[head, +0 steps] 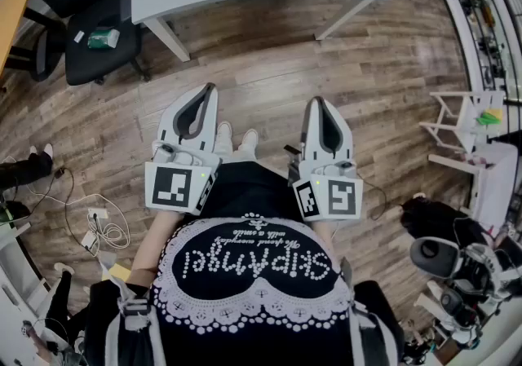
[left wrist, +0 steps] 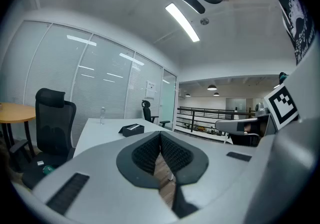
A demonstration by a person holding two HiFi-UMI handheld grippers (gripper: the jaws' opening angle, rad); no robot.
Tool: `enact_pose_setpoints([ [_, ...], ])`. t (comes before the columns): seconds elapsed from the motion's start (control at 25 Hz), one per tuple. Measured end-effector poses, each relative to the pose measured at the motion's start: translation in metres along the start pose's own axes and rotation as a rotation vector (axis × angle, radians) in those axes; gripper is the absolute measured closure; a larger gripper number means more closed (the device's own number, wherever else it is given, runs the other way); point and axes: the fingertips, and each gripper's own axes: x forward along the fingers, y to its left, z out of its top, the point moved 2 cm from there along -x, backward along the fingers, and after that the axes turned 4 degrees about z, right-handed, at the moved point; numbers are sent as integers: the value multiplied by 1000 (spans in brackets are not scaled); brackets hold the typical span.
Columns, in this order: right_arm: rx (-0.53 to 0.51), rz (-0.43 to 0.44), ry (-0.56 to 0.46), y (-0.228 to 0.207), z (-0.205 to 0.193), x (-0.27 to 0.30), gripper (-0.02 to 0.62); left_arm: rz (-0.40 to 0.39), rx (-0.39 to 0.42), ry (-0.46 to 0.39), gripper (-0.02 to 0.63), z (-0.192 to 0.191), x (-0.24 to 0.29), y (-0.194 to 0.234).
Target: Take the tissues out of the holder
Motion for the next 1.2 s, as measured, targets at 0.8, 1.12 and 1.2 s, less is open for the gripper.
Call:
enact_pose_setpoints([
  [0.8,35,20,-6,-20,-1,-16,561,31,-2,-2,583,0,-2,-22],
  [1.12,51,32,10,-40,-11,-30,561,25,6,-24,583,-11,-4,-40],
  [1.2,53,29,19,-45,-14,-33,561,32,12,-10,583,-12,-3,-42],
])
